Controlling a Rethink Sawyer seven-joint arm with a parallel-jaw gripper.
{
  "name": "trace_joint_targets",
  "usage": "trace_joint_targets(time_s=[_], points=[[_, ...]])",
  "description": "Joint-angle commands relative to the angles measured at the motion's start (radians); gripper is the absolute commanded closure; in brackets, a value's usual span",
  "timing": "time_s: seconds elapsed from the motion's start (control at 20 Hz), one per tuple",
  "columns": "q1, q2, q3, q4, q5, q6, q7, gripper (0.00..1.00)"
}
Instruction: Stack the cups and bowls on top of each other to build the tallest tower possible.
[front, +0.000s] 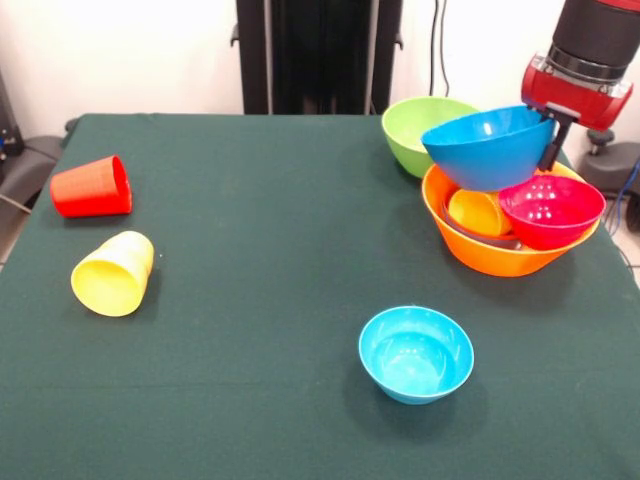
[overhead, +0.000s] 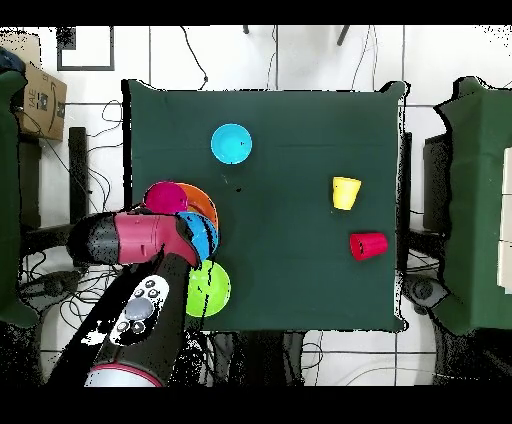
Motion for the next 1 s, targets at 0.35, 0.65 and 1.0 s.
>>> trace_joint_targets(time_s=[0.35, 0.65, 1.0], points=[[0.043, 0.062, 0.006, -0.094, 0.086, 0.023, 0.223, 1.00], [0.053, 0.067, -0.007, -0.098, 0.102, 0.031, 0.218, 1.00], [0.065, 0.067, -0.020, -0.099, 0.124, 0.043, 0.210, 1.00]])
